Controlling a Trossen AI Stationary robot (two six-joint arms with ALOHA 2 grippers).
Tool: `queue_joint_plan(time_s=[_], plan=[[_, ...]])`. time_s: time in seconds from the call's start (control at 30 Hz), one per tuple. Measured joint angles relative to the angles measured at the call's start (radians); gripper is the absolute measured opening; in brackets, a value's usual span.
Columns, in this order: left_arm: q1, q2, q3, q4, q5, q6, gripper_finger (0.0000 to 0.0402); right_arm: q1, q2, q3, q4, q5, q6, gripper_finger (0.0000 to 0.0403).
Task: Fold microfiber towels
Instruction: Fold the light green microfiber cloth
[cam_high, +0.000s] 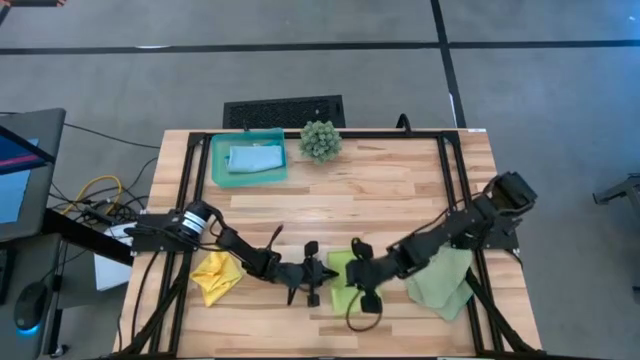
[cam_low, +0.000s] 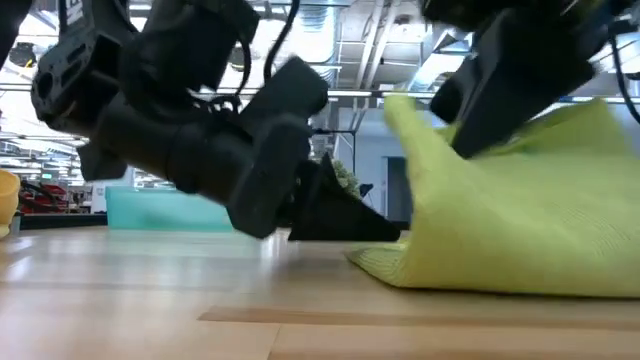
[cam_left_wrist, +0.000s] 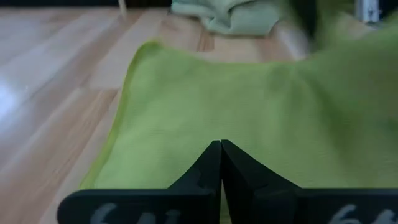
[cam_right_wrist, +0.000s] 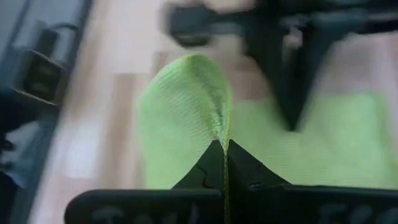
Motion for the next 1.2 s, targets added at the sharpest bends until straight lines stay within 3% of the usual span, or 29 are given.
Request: queue_joint_plan(time_s=[0.13, 0.33, 0.43, 0.67, 1.2], plan=[[-0.025, -0.072, -0.002, -0.122, -0.052, 0.011, 0.0000, -0.072, -0.002, -0.001, 0.001, -0.031, -0.062, 0.0010], [-0.077, -0.214, -0.002, -0.480, -0.252, -0.044, 0.0000, -0.149, 0.006, -0.045, 0.008, -0.051, -0.106, 0.0015], [-0.091, -0.232, -0.002, -0.561, -0.302, -0.082, 0.0000, -0.188, 0.019, -0.077, 0.010, -0.053, -0.106, 0.0014], [-0.097, -0.227, -0.003, -0.573, -0.297, -0.103, 0.0000, -0.231, 0.016, -0.116, 0.101, -0.067, -0.101, 0.0014], [-0.098, -0.226, -0.003, -0.464, -0.179, -0.076, 0.0000, -0.273, 0.029, -0.117, 0.062, -0.021, -0.020, 0.0020]])
